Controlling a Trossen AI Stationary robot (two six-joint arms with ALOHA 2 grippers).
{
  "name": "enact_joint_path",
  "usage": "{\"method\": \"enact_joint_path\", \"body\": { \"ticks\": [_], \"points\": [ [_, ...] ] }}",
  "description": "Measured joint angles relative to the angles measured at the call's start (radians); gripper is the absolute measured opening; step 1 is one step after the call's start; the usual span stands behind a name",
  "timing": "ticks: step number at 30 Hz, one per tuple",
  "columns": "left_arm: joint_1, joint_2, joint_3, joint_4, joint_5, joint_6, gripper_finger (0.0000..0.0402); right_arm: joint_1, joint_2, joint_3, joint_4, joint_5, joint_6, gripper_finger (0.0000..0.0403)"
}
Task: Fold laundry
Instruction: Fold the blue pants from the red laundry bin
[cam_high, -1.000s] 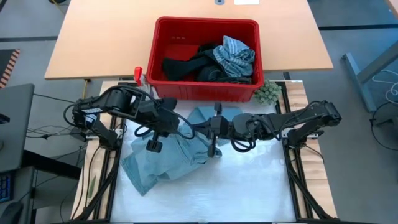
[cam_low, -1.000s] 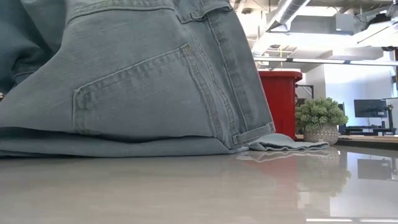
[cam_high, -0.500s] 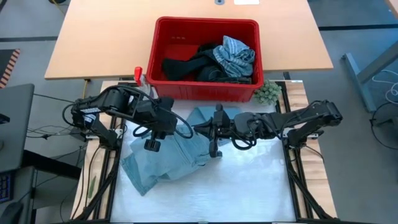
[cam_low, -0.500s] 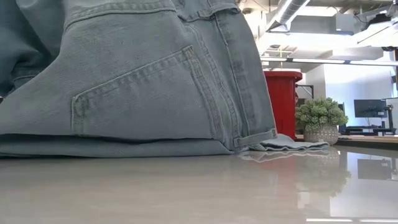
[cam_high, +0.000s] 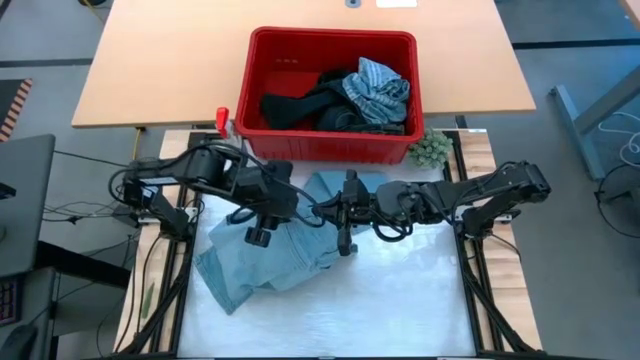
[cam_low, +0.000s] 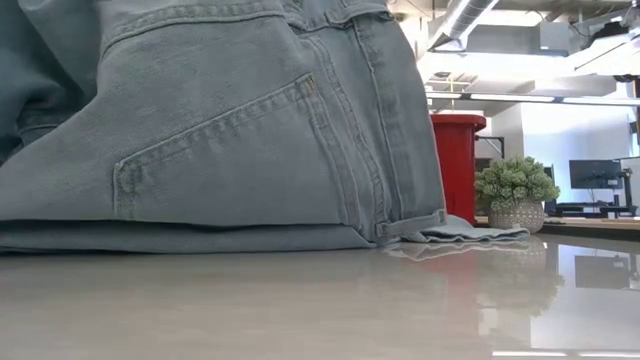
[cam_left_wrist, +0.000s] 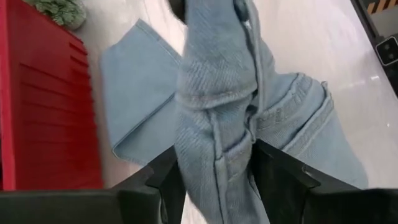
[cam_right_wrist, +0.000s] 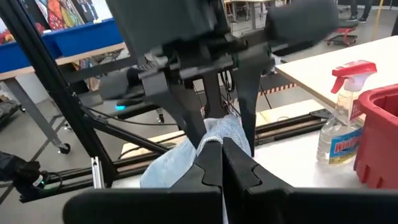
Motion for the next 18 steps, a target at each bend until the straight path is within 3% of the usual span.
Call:
{"method": "enact_joint_path", "body": {
  "ticks": [5,11,15,18],
  "points": [
    [-0.001,-0.027,0.000,0.001,0.001,-0.026,0.0128,-0.002,0.000,0.000,-0.009,0.000,0.000,0.0017],
    [-0.007,-0.028,0.000,0.001,0.003,-0.020,0.0017,-0.014,0.001,0.005,-0.021,0.000,0.016,0.0017],
    [-0.010,-0.028,0.000,0.004,0.002,-0.019,0.0005,-0.021,0.001,0.025,-0.030,-0.077,0.007,0.0024],
    [-0.009,-0.033,0.000,0.005,0.002,-0.018,0.0003,-0.027,0.002,0.063,-0.103,-0.137,0.000,0.0059]
  ]
}}
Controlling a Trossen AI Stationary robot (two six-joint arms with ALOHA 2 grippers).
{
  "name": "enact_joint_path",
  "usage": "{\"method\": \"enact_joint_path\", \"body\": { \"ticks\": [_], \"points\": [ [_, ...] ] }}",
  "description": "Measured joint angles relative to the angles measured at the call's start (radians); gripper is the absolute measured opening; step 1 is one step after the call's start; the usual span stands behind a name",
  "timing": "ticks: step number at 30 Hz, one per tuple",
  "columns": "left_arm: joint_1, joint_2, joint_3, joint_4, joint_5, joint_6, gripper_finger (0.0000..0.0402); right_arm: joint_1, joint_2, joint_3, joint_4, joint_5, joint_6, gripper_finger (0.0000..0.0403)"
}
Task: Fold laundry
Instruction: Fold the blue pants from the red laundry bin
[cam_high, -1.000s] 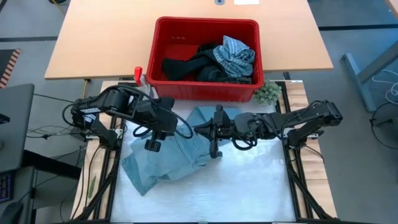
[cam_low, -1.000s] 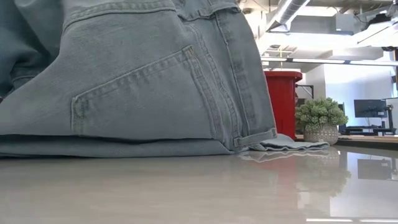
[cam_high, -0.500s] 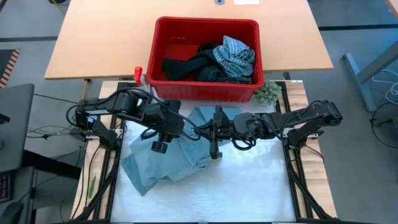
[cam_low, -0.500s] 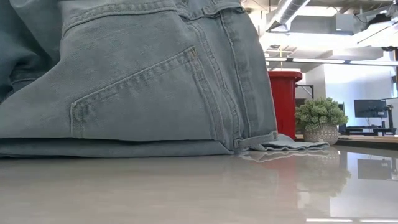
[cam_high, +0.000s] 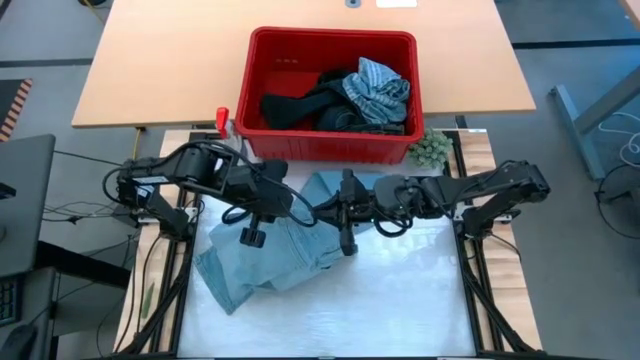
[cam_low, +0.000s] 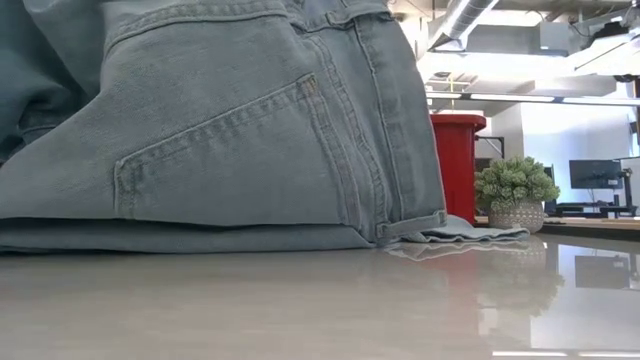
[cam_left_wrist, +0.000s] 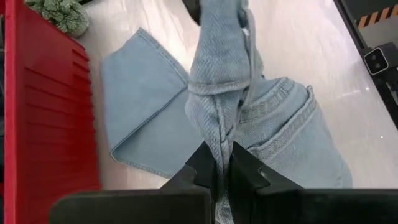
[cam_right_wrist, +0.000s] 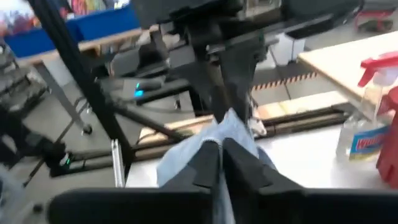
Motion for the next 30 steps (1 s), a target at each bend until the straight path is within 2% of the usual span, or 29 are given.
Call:
{"method": "enact_joint_path", "body": {
  "ticks": [7,10,12,15,18,23,27,30],
  "points": [
    [0.002,-0.070,0.000,-0.064,-0.031,-0.038,0.0002,-0.034,-0.002,0.138,-0.442,-0.020,0.038,0.0175],
    [0.003,-0.099,-0.001,-0.150,-0.028,-0.092,0.0001,-0.035,-0.002,0.140,-0.682,-0.018,0.036,0.0220],
    [-0.001,-0.127,-0.012,-0.138,0.015,-0.119,0.0001,-0.030,-0.003,0.085,-0.769,-0.019,0.054,0.0239],
    [-0.022,-0.167,-0.015,-0.144,0.094,-0.133,0.0001,-0.029,0.002,-0.062,-0.736,-0.098,0.068,0.0253],
    [-0.039,-0.203,-0.015,-0.144,0.092,-0.170,0.0001,-0.046,0.004,-0.209,-0.653,-0.185,0.071,0.0254],
    [-0.042,-0.239,-0.015,-0.144,0.053,-0.206,0.0000,-0.067,0.003,-0.395,-0.381,-0.179,0.027,0.0255],
    [-0.042,-0.246,-0.015,-0.144,0.051,-0.236,0.0000,-0.087,0.001,-0.454,-0.244,-0.172,0.023,0.0255],
    [-0.042,-0.246,-0.015,-0.144,0.051,-0.253,0.0000,-0.099,0.001,-0.477,-0.197,-0.112,0.023,0.0255]
  ]
}}
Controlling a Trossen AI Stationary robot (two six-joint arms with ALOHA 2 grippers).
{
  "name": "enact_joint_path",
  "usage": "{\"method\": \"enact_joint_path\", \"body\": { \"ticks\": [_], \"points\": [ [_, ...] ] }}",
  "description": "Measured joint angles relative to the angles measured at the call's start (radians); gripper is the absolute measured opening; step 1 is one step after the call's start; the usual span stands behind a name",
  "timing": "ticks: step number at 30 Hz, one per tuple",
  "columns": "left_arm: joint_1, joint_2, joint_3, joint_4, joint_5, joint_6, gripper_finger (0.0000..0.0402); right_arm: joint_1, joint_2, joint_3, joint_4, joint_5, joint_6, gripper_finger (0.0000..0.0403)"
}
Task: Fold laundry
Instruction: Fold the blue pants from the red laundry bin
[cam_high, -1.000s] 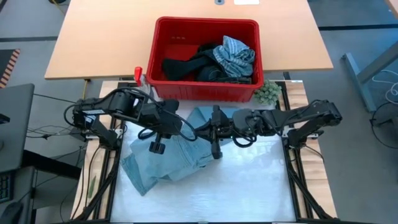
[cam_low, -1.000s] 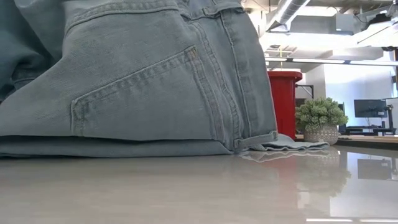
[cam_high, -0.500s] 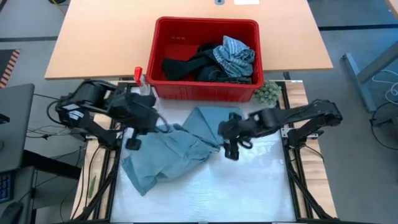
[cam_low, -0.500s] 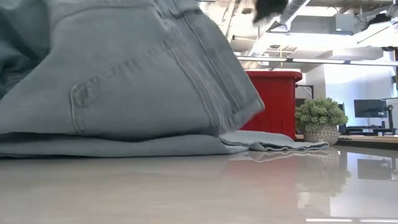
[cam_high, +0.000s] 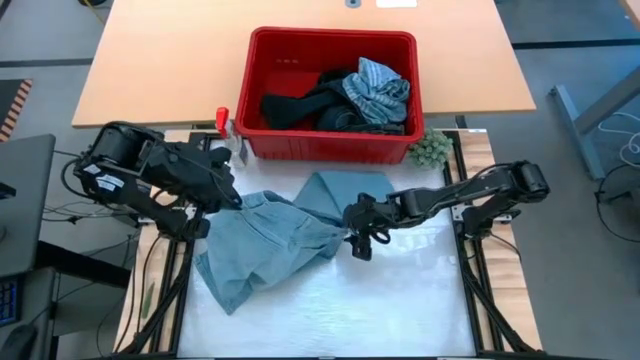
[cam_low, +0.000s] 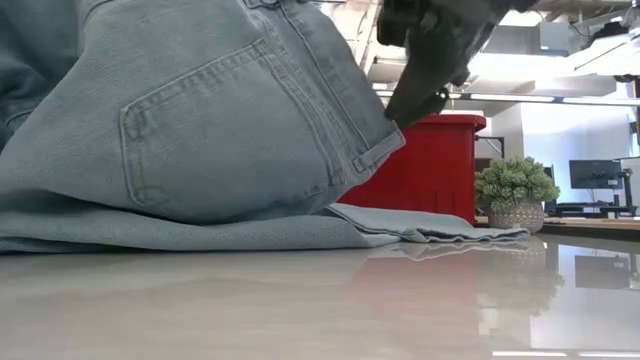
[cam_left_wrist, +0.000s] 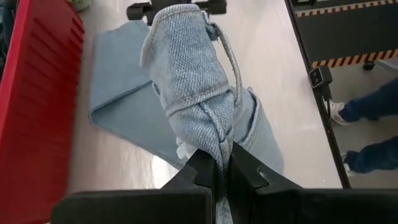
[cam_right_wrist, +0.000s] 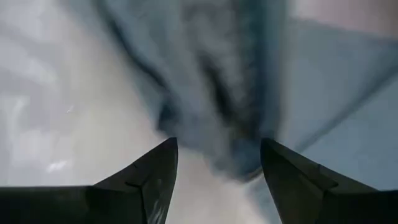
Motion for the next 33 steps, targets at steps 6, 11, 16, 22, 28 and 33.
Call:
{"method": "enact_joint_path", "body": {
  "ticks": [6,11,16,22,28,33],
  "points": [
    [0.000,0.000,0.000,0.000,0.000,-0.003,0.0000,-0.020,0.000,-0.036,0.087,0.048,-0.023,0.0244],
    [0.000,0.000,0.000,0.001,-0.005,-0.003,0.0000,-0.020,0.000,-0.097,0.118,0.042,0.008,0.0170],
    [0.000,0.000,0.000,0.001,-0.026,0.019,0.0000,0.006,-0.006,-0.100,0.113,0.026,0.026,0.0036],
    [0.000,-0.003,0.000,0.045,-0.189,0.096,0.0000,0.006,-0.077,0.119,-0.183,-0.012,0.044,0.0028],
    [0.025,-0.013,0.002,0.139,-0.453,0.185,0.0000,-0.037,-0.128,0.465,-0.571,0.019,0.024,0.0026],
    [0.089,-0.005,0.002,0.168,-0.693,0.237,0.0000,-0.126,-0.133,0.704,-0.905,0.199,0.108,0.0026]
  ]
}}
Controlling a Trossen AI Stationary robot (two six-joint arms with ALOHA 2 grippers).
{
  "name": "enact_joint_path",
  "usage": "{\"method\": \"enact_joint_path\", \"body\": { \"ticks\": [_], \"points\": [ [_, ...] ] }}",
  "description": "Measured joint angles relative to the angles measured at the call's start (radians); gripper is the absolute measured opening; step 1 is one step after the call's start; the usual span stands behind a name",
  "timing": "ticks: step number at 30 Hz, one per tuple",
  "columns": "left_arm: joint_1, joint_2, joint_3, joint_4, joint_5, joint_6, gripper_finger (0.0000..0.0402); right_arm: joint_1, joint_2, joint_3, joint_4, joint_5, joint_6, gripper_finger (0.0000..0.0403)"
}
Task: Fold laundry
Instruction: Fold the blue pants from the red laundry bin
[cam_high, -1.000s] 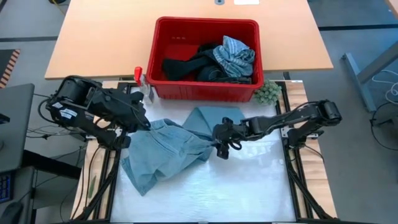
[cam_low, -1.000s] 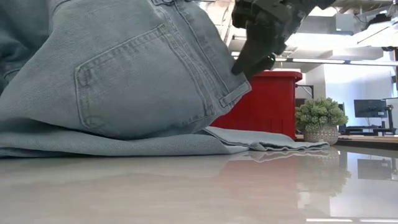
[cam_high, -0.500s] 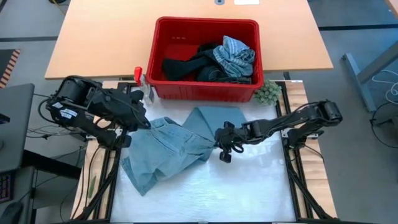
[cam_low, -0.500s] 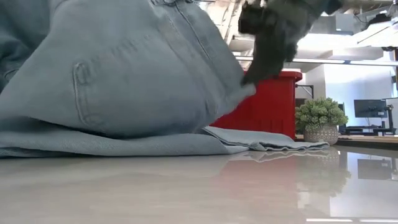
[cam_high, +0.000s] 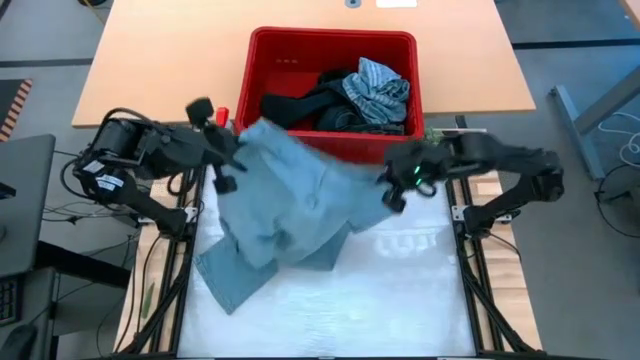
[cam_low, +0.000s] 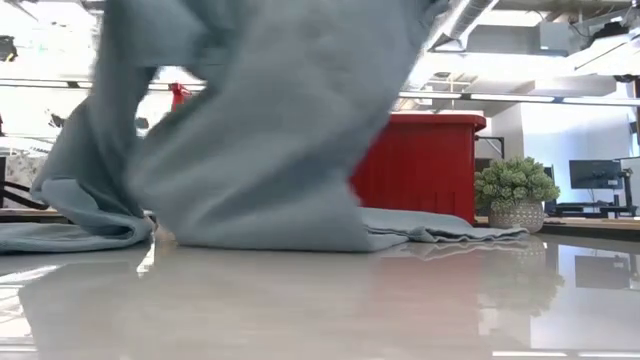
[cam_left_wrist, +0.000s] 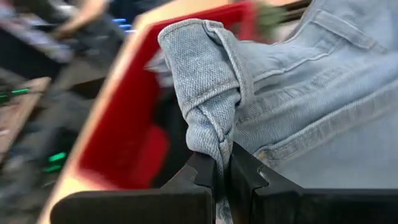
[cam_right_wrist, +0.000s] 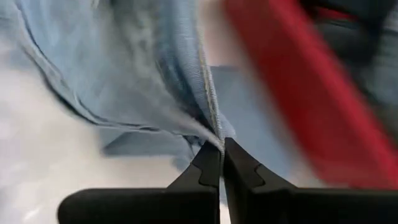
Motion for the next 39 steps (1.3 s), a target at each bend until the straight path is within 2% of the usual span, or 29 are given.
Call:
{"method": "enact_joint_path", "body": {
  "ticks": [2,4,9,13,15,18,24,28,33,39],
  "points": [
    [0.035,0.001,0.000,0.046,-0.012,0.040,0.0000,-0.056,0.001,0.057,-0.095,0.030,0.058,0.0026],
    [0.070,0.002,0.000,0.106,0.019,0.088,0.0000,-0.116,0.001,0.085,-0.152,0.009,0.113,0.0026],
    [0.139,0.002,0.000,0.154,0.243,0.127,0.0000,-0.182,0.013,0.054,-0.186,-0.177,0.240,0.0026],
    [0.151,0.022,-0.021,0.064,0.402,0.039,0.0000,-0.138,0.046,-0.022,-0.208,-0.207,0.261,0.0031],
    [0.128,0.014,-0.104,0.057,0.448,-0.004,0.0000,-0.101,0.061,-0.086,-0.187,-0.199,0.254,0.0038],
    [0.069,-0.031,-0.325,0.113,0.469,-0.060,0.0000,-0.048,0.068,-0.212,-0.095,-0.196,0.228,0.0041],
    [-0.034,-0.157,-0.846,0.420,0.443,-0.166,0.0000,0.020,0.064,-0.494,0.192,-0.303,0.265,0.0036],
    [-0.111,-0.240,-1.100,0.622,0.380,-0.242,0.0000,0.050,0.064,-0.610,0.364,-0.371,0.263,0.0051],
    [-0.198,-0.304,-1.260,0.752,0.351,-0.322,0.0000,0.098,0.064,-0.607,0.382,-0.377,0.184,0.0090],
    [-0.280,-0.343,-1.251,0.757,0.374,-0.315,0.0000,0.159,0.063,-0.519,0.286,-0.380,0.066,0.0162]
  ]
}}
